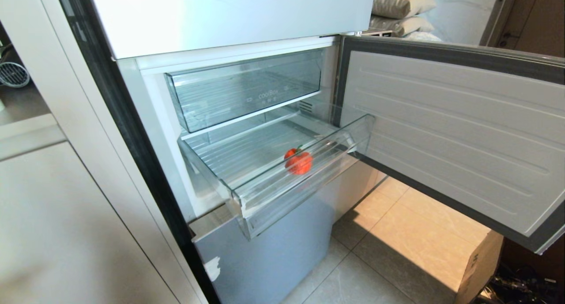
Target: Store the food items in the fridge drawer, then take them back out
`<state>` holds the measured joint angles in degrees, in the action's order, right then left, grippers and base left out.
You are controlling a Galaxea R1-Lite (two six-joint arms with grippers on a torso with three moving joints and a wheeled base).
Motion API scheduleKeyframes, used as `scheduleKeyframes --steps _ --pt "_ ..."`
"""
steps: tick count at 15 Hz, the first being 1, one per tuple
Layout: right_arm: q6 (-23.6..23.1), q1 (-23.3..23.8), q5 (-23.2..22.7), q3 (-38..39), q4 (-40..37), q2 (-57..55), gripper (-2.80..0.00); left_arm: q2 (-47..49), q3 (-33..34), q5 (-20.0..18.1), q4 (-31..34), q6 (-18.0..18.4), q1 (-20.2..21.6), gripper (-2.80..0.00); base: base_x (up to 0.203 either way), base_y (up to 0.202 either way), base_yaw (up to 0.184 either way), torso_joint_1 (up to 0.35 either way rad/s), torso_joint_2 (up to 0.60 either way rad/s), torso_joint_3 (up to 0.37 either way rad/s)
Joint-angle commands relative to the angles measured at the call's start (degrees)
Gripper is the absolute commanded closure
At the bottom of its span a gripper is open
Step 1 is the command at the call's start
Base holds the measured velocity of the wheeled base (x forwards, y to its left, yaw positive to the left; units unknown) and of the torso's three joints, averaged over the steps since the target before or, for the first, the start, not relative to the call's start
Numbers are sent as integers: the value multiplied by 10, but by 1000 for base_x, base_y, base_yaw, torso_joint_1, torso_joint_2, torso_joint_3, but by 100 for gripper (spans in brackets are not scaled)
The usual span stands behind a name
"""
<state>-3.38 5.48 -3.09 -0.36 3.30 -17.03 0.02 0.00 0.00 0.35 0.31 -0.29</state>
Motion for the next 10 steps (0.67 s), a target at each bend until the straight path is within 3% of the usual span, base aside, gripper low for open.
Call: scheduleKeyframes --steps 1,3,10 --pt "-7 -2 8 4 -7 9 0 0 0 0 0 0 0 0 0 0 0 0 0 0" --pt "-26 -1 20 4 -32 9 0 0 0 0 0 0 -1 0 0 0 0 0 0 0" --pt "-20 36 22 4 -32 9 0 0 0 0 0 0 0 0 0 0 0 0 0 0"
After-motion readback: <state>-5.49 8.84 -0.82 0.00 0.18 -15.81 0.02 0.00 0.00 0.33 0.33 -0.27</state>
